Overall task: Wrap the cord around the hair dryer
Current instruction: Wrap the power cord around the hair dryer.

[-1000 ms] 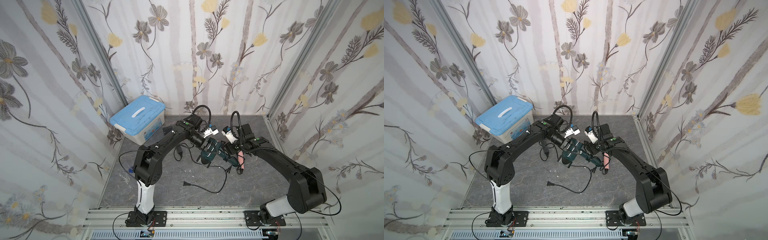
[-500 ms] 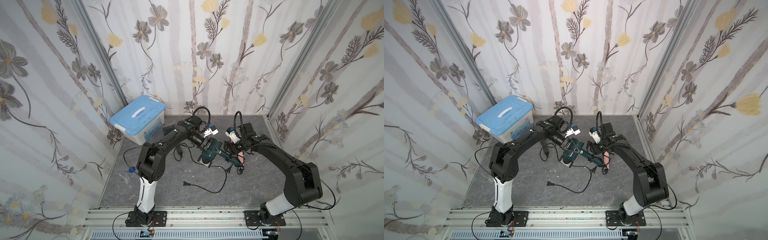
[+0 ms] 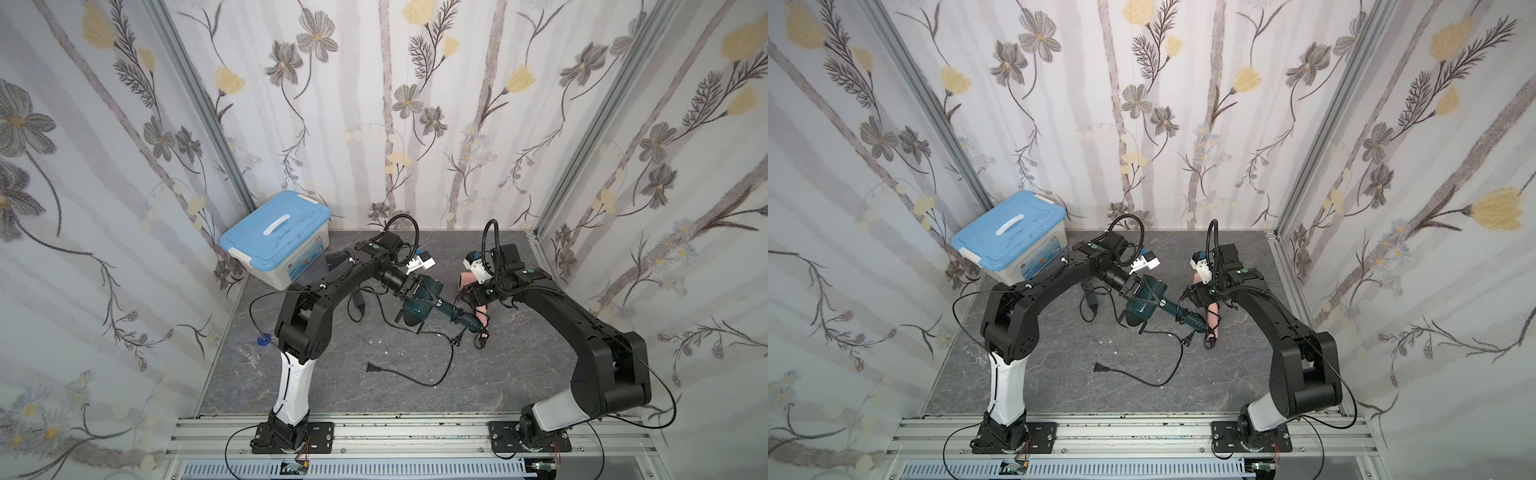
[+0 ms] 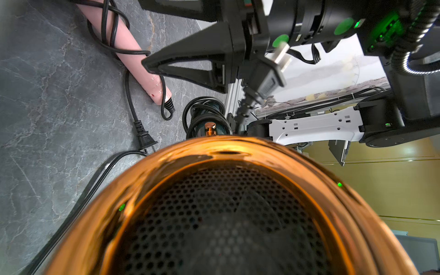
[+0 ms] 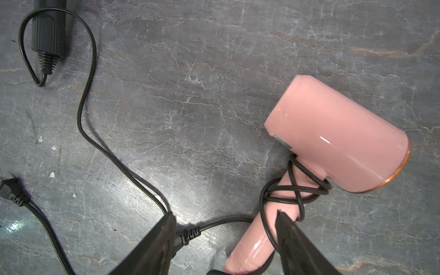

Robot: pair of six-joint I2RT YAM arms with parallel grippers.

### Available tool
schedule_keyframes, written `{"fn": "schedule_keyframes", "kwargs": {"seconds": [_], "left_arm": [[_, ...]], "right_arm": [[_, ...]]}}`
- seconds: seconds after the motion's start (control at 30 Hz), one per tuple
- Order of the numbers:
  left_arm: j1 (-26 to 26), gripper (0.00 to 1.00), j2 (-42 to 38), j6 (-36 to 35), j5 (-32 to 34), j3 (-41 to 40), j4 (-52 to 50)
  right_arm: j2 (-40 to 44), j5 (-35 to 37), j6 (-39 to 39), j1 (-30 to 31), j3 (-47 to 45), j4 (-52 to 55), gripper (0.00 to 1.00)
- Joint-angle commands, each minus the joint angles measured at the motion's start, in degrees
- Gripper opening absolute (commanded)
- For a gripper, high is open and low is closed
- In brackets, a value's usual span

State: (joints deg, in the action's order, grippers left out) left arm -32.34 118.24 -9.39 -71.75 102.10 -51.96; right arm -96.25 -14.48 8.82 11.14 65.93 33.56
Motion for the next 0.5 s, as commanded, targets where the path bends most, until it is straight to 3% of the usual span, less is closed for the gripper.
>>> {"fn": "schedule_keyframes", "kwargs": {"seconds": [0.0,0.47], "left_arm": [[0.3,0.0,-0.1,0.3,-4.6,0.6,2.2],[0.7,0.0,-2.1,2.9,-3.5,-0.5,5.0]], "right_arm": [[0.5,-0.8,-0.6,-0.9,-0.3,0.7,0.7],[4.4,-2.0,-2.4,-3.4,-2.1,-1.3,0.72]]}}
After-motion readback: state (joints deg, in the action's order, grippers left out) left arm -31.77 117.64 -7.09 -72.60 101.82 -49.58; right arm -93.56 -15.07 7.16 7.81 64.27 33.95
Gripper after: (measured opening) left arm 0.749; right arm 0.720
